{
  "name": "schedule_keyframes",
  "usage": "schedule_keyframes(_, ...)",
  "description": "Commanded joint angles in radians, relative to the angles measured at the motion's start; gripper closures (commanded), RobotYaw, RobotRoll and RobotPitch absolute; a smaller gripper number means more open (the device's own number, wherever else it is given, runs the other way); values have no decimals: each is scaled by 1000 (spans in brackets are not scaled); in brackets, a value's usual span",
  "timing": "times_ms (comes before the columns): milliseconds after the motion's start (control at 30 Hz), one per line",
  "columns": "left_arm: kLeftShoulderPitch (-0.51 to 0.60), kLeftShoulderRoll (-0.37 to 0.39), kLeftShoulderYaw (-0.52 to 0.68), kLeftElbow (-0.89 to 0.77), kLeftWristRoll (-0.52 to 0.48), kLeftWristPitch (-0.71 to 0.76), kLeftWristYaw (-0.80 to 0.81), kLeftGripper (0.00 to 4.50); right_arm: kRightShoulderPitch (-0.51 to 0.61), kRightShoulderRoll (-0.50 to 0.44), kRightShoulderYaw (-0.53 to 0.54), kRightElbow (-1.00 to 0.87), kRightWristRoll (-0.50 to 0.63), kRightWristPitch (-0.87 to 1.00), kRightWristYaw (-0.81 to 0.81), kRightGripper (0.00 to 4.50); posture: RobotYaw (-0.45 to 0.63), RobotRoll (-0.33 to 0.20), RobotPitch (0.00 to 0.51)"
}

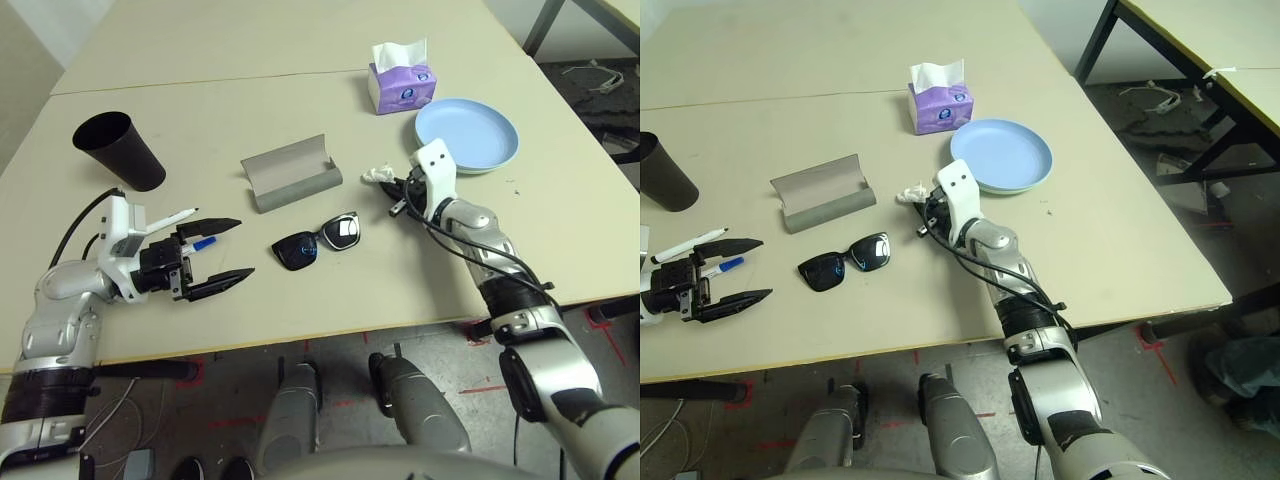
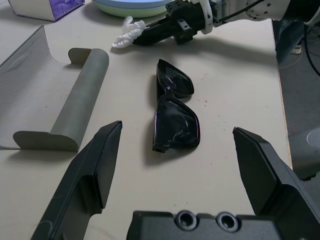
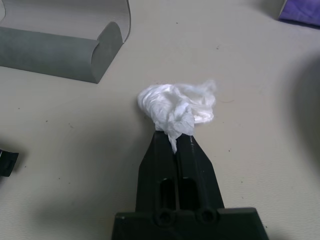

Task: Organize and tidy the items on the table.

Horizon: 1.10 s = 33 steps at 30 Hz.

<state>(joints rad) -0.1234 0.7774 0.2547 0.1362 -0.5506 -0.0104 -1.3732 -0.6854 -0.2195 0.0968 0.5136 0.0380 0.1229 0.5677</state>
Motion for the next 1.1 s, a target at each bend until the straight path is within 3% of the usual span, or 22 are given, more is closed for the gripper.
schedule_keyframes(33,5,-3,-15,-5,14,-1,0,0,-9,-6,-41,-21,32,2,-10,4487,-172,0,209)
schedule_keyframes(233,0,-2,-17,7,17,-2,-3,0,-141,-71,-166,-8,89,1,-62,4487,-183,0,213)
schedule_keyframes(533,-6,-2,-21,3,19,2,1,0,-294,-237,-166,261,-67,-49,-276,4487,-177,0,214)
schedule_keyframes(633,-3,0,-19,2,21,2,4,0,-311,-242,-159,300,-72,-46,-270,3882,-175,0,213)
schedule_keyframes(1000,-19,-8,-19,28,33,-12,18,0,-250,-277,-153,134,-34,46,-146,25,-182,0,212)
schedule_keyframes(1100,-26,-9,-20,38,37,-17,18,0,-157,-311,-150,-71,55,186,17,25,-182,0,212)
